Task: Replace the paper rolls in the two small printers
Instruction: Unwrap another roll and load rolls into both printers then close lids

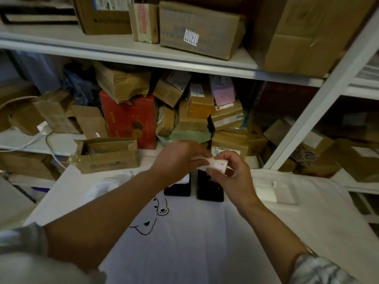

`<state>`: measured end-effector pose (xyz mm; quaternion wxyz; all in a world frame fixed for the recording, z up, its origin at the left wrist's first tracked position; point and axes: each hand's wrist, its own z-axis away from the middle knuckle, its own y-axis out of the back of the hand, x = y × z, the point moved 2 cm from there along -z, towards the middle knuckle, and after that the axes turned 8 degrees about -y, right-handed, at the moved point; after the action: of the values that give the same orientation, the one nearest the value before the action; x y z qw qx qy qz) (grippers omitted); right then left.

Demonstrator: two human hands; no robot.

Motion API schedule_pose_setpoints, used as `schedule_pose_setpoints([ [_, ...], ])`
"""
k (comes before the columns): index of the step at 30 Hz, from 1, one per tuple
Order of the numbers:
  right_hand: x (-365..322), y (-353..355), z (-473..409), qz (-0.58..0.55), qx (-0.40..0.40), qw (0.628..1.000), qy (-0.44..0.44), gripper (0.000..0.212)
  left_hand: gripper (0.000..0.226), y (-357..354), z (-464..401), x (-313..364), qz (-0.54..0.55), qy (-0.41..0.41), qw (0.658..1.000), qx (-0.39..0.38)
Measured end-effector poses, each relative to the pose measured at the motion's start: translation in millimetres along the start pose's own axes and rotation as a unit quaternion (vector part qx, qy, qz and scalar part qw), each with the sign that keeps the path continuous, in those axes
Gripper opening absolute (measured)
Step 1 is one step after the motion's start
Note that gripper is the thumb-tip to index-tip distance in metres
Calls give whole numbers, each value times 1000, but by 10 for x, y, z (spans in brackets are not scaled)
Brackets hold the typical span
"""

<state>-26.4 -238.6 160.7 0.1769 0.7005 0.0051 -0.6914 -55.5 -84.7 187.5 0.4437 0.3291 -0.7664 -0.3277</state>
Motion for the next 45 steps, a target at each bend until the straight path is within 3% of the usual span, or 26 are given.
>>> schedule_pose_setpoints([
  [5, -132, 347, 5, 7, 3, 999, 38, 40, 21, 13, -215, 329, -13, 41, 999, 11],
  [11, -225, 544, 142, -7, -3, 998, 66, 43, 18, 115, -366, 577, 71, 77, 994, -39],
  [16, -237, 561, 233, 16, 14, 997, 69, 41, 17, 176, -472, 651, 79, 109, 985, -104],
  [28, -192, 382, 352, 5, 35, 998, 50, 42, 14, 220, -404, 594, 31, 84, 984, -154],
  [33, -231, 360, 358, -1, 49, 997, 52, 41, 12, 237, -382, 552, 16, 56, 988, -146],
  [36, -304, 402, 313, -7, 59, 997, 50, 41, 25, 267, -383, 572, 33, 27, 995, -91],
  [40, -404, 434, 240, -30, 77, 996, 25, 39, 26, 313, -400, 661, -79, -47, 995, -37],
  [45, -440, 434, 201, -14, 86, 996, 21, 41, 22, 315, -409, 684, -125, -93, 988, -12],
])
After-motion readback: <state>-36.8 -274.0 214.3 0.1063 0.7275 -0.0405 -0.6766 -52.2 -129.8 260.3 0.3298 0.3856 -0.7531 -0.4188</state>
